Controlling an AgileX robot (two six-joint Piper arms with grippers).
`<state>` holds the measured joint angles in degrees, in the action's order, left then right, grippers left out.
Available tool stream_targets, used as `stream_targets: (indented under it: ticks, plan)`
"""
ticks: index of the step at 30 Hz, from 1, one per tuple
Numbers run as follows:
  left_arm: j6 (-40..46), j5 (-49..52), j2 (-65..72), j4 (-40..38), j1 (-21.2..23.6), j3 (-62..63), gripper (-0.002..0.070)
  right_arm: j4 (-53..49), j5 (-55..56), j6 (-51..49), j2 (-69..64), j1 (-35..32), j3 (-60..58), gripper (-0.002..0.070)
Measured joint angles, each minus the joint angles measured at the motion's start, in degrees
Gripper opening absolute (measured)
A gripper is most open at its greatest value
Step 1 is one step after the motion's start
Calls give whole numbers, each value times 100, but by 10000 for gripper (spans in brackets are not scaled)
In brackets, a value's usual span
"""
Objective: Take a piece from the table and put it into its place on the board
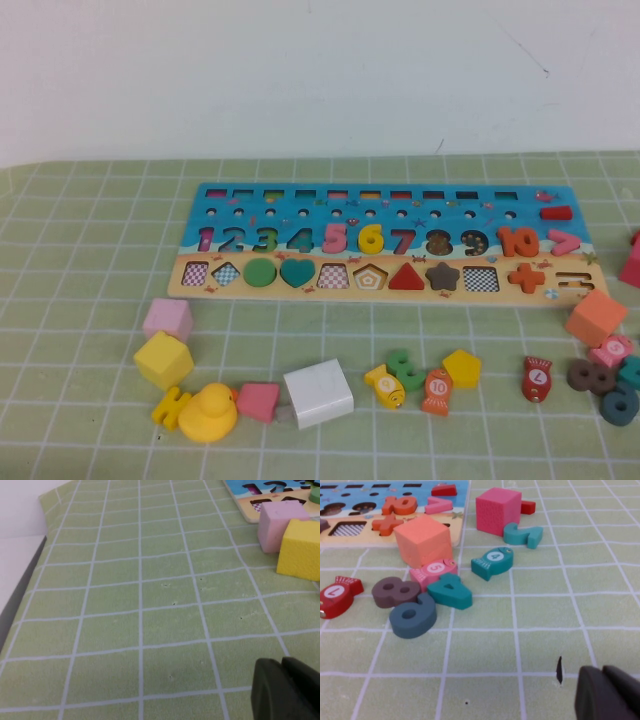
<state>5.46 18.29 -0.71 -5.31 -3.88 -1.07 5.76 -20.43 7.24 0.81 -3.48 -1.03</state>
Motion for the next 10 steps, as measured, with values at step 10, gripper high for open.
stream_targets:
  ticks: [10]
  plan:
    - [344,9,0,-26,-164,0,-2,0,0,0,0,0,0,-3]
